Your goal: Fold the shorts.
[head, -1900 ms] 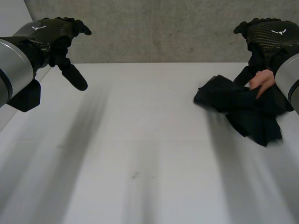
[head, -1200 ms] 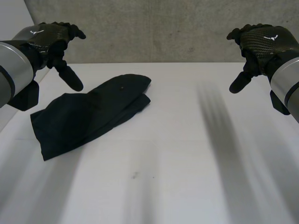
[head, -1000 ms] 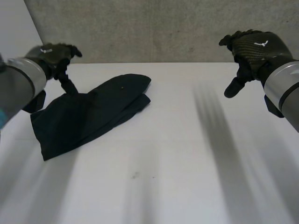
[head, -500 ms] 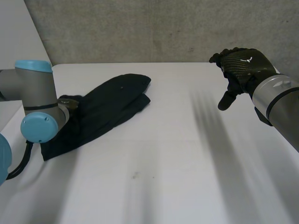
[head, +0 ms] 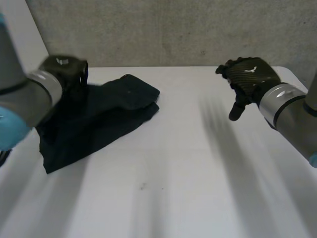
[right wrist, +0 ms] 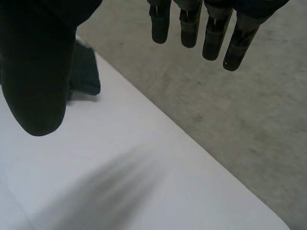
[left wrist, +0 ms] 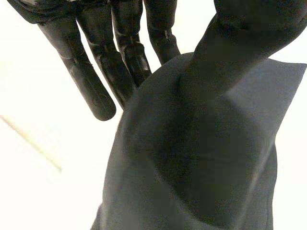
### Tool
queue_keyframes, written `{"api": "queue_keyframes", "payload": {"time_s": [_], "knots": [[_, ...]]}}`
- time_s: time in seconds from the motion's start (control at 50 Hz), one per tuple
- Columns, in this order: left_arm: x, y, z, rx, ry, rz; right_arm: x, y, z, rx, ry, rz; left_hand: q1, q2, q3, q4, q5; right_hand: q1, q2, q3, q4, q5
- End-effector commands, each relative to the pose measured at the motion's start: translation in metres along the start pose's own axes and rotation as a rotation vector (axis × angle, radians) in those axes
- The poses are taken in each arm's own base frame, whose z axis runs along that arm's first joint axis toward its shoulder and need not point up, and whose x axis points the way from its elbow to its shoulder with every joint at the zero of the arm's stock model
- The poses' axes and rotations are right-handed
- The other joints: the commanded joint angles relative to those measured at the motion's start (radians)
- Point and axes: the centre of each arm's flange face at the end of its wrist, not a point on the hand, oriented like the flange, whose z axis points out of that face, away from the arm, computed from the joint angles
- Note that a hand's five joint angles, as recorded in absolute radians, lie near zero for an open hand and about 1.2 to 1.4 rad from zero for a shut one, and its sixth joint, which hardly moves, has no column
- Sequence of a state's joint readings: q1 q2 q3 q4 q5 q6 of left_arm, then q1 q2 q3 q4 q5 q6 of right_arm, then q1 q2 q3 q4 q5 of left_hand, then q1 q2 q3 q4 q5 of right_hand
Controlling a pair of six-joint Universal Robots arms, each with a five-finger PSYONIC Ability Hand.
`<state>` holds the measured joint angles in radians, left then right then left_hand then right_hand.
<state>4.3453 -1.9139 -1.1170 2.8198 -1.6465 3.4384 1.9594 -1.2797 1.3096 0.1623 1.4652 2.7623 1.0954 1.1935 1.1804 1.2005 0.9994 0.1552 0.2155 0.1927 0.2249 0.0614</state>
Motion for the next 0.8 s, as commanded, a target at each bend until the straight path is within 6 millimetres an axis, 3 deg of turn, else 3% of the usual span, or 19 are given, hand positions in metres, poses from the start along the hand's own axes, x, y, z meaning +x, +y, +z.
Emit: {"api": "queue_keyframes", "payload": {"time_s": [0.02, 0.16, 0.26, 0.36, 0.48, 0.66, 0.8], "knots": [[-0.002, -0.052, -0.061, 0.188, 0.044, 0.001, -0.023, 0.010, 0.019, 0.056, -0.117, 0.057, 0.301, 0.203, 0.216, 0.196, 0.222, 0.019, -0.041, -0.018, -0.050, -0.061], [0.012, -0.062, -0.084, 0.217, 0.097, 0.015, -0.079, 0.006, 0.034, 0.160, -0.239, 0.341, 0.301, 0.203, 0.216, 0.196, 0.222, 0.019, -0.041, -0.018, -0.050, -0.061], [0.023, -0.062, -0.095, 0.210, 0.136, 0.024, -0.109, 0.021, 0.057, 0.146, -0.289, 0.400, 0.301, 0.203, 0.216, 0.196, 0.222, 0.019, -0.041, -0.018, -0.050, -0.061], [0.027, -0.066, -0.101, 0.228, 0.143, 0.022, -0.144, 0.039, 0.065, 0.065, -0.372, 0.502, 0.301, 0.203, 0.216, 0.196, 0.222, 0.019, -0.041, -0.018, -0.050, -0.061], [0.028, -0.064, -0.098, 0.218, 0.136, 0.024, -0.154, 0.054, 0.063, -0.060, -0.428, 0.693, 0.301, 0.203, 0.216, 0.196, 0.222, 0.019, -0.041, -0.018, -0.050, -0.061], [0.028, -0.062, -0.095, 0.202, 0.122, 0.024, -0.151, 0.048, 0.052, -0.057, -0.433, 0.705, 0.301, 0.203, 0.216, 0.196, 0.222, 0.019, -0.041, -0.018, -0.050, -0.061], [0.029, -0.065, -0.102, 0.218, 0.131, 0.012, -0.159, 0.062, 0.081, -0.018, -0.402, 0.717, 0.301, 0.203, 0.216, 0.196, 0.222, 0.019, -0.041, -0.018, -0.050, -0.061]]}}
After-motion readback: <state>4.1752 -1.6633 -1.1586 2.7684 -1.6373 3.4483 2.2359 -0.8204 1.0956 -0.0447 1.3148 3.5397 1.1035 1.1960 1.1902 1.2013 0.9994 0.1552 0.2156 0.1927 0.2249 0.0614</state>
